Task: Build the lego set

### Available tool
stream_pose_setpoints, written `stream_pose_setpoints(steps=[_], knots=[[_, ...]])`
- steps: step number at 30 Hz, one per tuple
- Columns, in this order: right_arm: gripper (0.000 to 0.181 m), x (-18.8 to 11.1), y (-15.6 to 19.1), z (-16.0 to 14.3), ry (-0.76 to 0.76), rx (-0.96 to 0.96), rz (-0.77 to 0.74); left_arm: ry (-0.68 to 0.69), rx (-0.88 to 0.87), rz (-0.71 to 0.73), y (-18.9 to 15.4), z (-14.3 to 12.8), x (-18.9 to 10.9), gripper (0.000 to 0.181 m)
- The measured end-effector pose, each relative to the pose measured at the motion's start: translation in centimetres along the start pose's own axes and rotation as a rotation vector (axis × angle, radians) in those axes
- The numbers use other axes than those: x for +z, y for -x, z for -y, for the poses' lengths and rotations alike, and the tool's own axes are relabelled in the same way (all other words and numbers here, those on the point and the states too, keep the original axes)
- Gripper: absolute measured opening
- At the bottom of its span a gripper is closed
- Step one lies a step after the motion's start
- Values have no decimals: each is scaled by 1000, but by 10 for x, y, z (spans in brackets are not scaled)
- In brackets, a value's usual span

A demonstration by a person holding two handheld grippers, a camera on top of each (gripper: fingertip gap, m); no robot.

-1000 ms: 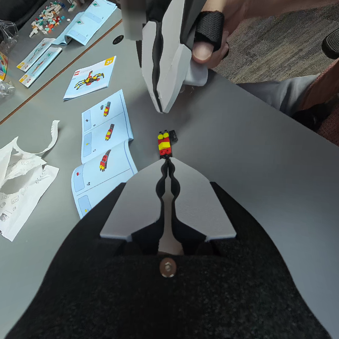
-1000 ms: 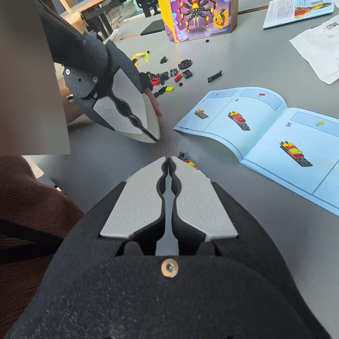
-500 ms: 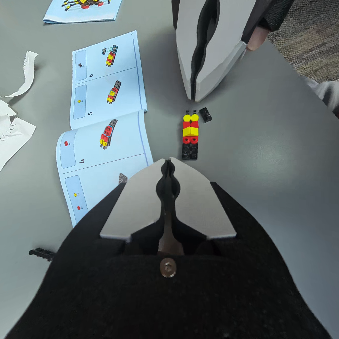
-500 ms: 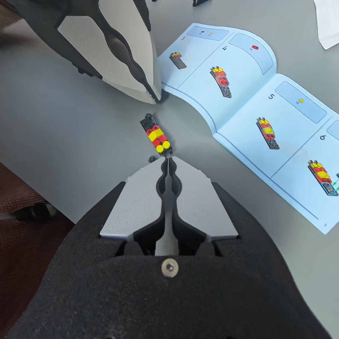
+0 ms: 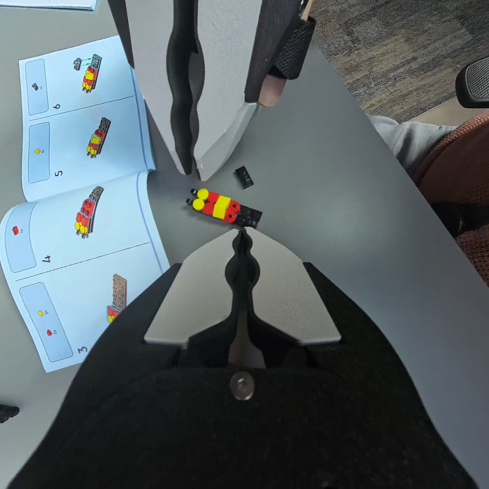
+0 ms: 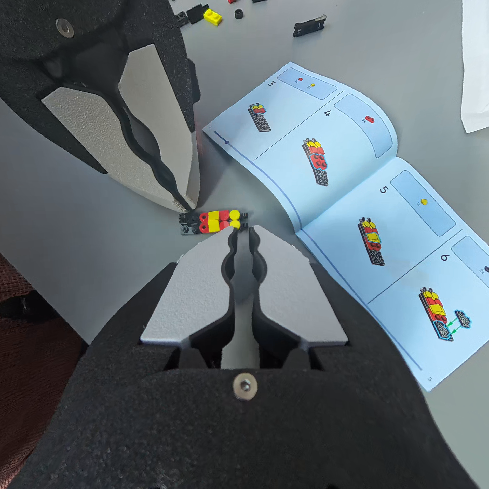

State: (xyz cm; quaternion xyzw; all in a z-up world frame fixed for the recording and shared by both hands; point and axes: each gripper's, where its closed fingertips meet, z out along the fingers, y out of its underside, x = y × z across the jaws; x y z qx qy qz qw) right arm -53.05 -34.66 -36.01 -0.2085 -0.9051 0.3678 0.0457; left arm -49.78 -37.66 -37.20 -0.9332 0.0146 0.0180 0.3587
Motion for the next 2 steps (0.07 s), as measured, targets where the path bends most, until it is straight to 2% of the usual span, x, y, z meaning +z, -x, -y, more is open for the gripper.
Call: stream_pose_setpoints(steps=[1, 2], knots=[[9, -5, 3, -3, -10, 8, 4, -9, -3, -12, -4, 3, 1, 0], [10, -11, 8, -8, -17, 15, 2, -12, 0, -8, -6, 4, 2, 0]])
